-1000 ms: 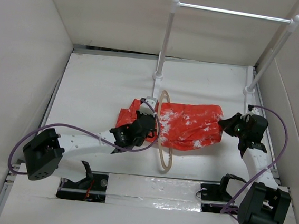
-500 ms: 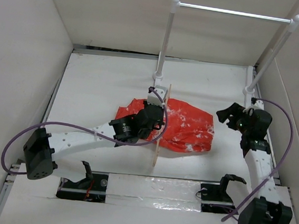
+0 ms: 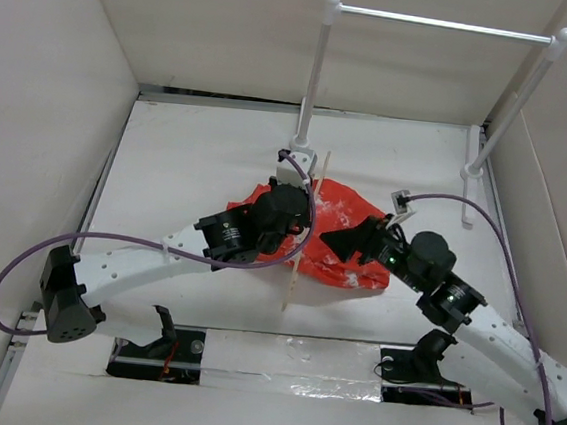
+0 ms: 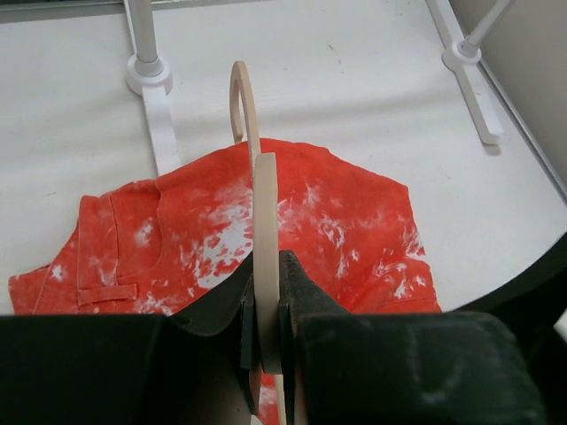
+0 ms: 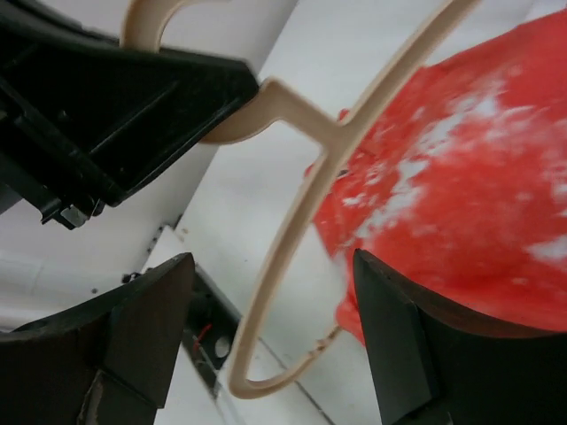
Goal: Place the trousers on the hanger
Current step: Place the hanger at the clothesline.
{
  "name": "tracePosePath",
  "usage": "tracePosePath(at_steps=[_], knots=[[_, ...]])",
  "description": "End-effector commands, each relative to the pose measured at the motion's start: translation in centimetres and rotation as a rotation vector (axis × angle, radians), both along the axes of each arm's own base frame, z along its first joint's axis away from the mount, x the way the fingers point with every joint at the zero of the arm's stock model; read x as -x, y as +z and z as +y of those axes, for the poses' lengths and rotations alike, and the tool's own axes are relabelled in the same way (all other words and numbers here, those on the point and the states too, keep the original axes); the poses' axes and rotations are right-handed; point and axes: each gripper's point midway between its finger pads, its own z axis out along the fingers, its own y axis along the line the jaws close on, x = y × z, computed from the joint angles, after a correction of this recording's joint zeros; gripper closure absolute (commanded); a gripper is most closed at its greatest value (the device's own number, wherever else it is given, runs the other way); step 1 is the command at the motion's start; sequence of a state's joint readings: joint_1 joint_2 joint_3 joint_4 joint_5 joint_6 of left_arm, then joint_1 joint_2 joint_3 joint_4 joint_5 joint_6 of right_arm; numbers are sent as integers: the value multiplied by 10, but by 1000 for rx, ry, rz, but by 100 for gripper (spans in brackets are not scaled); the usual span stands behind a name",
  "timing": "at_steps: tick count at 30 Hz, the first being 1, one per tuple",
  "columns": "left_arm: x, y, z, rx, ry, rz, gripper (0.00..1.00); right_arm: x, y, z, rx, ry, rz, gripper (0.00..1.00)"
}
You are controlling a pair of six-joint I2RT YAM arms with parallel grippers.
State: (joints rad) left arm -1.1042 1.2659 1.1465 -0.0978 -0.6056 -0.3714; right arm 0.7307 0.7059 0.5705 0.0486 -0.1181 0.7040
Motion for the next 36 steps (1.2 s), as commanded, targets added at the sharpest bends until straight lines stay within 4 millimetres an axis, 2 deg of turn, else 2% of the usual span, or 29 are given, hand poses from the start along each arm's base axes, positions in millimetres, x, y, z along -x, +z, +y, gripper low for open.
tracePosePath(at_steps=[1, 4, 5, 9, 13, 15, 19, 23, 24, 28, 30, 31, 35, 36], knots=[[-6, 70, -11, 209, 6, -87, 100, -11, 21, 28, -163, -82, 26, 24], [-6, 77, -12, 228, 4, -96, 100, -6, 12, 51, -161, -62, 66, 27], [-5, 79, -13, 237, -1, -98, 100, -8, 2, 58, -134, -64, 82, 28], [-6, 82, -13, 233, 0, -102, 100, -3, -2, 76, -157, -36, 95, 34], [-4, 89, -13, 250, -11, -112, 100, -4, -11, 75, -148, -73, 120, 38], [-4, 95, -13, 258, -10, -119, 100, -4, -11, 75, -174, -74, 117, 48], [-5, 108, -19, 286, -44, -127, 100, -3, -9, 80, -221, -53, 118, 56], [-17, 116, -18, 326, -57, -133, 100, 1, -3, 90, -231, -4, 120, 58], [-16, 118, -21, 328, -71, -131, 100, 1, -1, 90, -240, -3, 117, 65], [-27, 118, -22, 313, -58, -132, 100, 5, 7, 92, -267, 10, 114, 82], [-34, 121, -21, 312, -57, -135, 100, 7, 20, 91, -306, 19, 105, 89], [-42, 116, -20, 296, -43, -127, 100, 8, 25, 90, -320, 20, 102, 92], [-51, 119, -24, 299, -57, -126, 100, 6, 51, 85, -406, 15, 105, 98], [-54, 127, -20, 307, -46, -140, 84, 10, 59, 85, -432, 33, 99, 99]])
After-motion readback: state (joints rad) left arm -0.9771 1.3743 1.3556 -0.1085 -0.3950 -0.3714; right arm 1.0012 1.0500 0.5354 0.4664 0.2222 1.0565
